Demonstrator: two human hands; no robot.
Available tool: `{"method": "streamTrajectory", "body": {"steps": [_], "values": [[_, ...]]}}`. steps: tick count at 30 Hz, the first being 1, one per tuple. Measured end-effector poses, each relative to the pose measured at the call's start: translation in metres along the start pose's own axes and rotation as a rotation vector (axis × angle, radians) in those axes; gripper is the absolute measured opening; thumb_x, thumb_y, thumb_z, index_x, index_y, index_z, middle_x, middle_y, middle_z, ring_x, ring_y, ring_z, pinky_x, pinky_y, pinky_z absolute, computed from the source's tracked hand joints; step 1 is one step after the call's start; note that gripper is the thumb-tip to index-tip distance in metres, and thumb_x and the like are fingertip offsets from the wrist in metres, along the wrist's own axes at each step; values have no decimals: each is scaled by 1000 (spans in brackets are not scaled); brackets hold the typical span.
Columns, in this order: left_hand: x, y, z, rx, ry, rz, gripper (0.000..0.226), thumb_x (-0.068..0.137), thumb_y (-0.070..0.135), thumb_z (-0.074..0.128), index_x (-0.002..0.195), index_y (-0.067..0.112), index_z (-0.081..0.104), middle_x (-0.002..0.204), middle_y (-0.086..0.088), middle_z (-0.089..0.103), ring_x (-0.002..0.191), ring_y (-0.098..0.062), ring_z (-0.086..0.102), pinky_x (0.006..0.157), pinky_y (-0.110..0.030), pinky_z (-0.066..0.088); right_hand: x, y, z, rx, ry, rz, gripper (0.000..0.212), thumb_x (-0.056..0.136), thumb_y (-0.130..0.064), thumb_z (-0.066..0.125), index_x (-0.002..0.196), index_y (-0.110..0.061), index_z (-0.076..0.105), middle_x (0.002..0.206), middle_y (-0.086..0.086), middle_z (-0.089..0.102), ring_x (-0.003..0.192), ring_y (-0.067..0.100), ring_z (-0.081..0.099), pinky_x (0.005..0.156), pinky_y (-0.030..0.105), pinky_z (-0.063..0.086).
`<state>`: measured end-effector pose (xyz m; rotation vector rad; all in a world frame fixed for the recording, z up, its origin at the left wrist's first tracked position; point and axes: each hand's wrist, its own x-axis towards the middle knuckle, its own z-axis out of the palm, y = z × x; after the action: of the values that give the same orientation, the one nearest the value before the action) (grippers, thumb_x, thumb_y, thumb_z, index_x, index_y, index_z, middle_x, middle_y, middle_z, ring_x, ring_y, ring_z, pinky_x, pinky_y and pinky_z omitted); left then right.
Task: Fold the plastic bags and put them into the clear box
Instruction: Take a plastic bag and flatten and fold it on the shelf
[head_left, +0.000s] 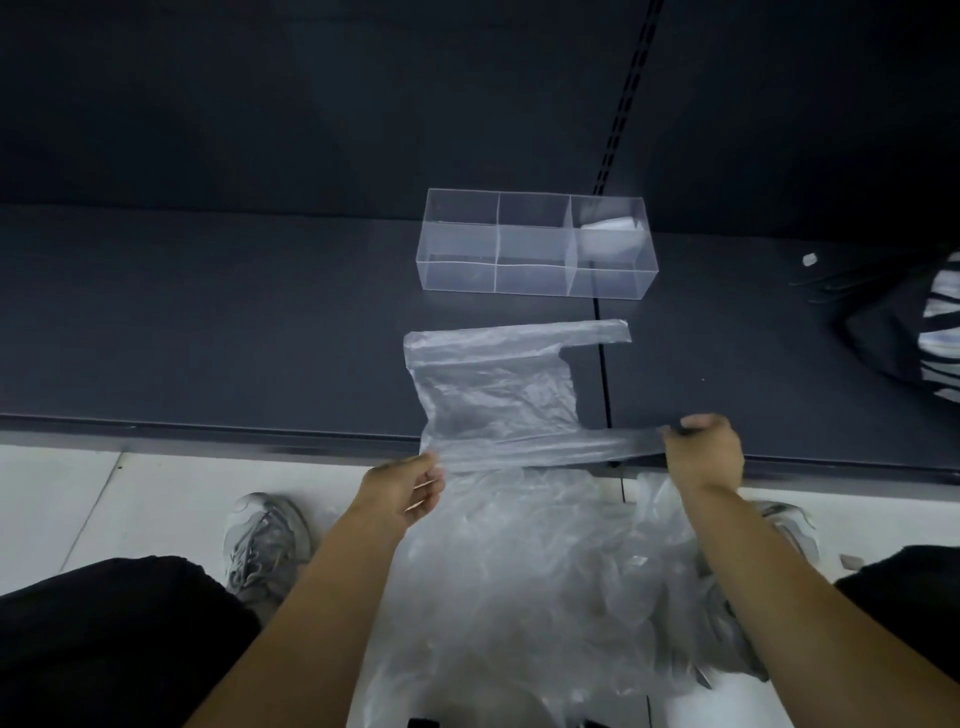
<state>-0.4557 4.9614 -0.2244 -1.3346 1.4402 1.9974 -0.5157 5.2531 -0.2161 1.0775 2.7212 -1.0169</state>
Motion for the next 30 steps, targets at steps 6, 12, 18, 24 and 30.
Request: {"method": "streamTrajectory", "body": {"steps": [6, 12, 18, 24, 30], "values": [[6, 9, 3, 10, 109, 133, 25, 92, 27, 62, 71, 12, 61, 75, -7, 66, 61, -15, 58, 63, -23, 48, -67, -62, 52, -35, 13, -711, 26, 86, -5, 59, 112, -6, 64, 132, 16, 51, 119, 36, 46, 101, 44, 37], [13, 3, 2, -104, 220, 115, 20, 93, 17, 59, 75, 8, 60, 71, -8, 63, 62, -15, 60, 59, -22, 49, -83, -107, 130, -371, -302, -978, 48, 102, -35, 32, 148, -20, 32, 161, 3, 13, 148, 21, 5, 119, 41, -4], [13, -8, -1, -463, 246, 3, 22, 94, 10, 54, 109, -6, 58, 90, -19, 64, 71, -21, 63, 54, -21, 56, -54, -81, 150, -638, -290, -899, 66, 97, -58, 18, 154, -27, 2, 162, 1, -6, 148, 23, -10, 119, 47, -8], [16, -7, -5, -214, 205, 114, 25, 82, 21, 74, 72, 16, 51, 58, -2, 51, 51, -10, 46, 50, -20, 38, -46, -76, 151, -659, -280, -929, 68, 96, -60, 13, 153, -27, -2, 162, 1, -10, 148, 22, -14, 118, 46, -11], [17, -8, -28, -12, 300, 86, 16, 86, 5, 66, 73, 16, 64, 48, 4, 45, 47, -12, 33, 38, -16, 30, -29, -76, 145, -669, -297, -997, 69, 95, -61, 14, 154, -27, 0, 162, 0, -8, 148, 21, -12, 118, 45, -10]]}}
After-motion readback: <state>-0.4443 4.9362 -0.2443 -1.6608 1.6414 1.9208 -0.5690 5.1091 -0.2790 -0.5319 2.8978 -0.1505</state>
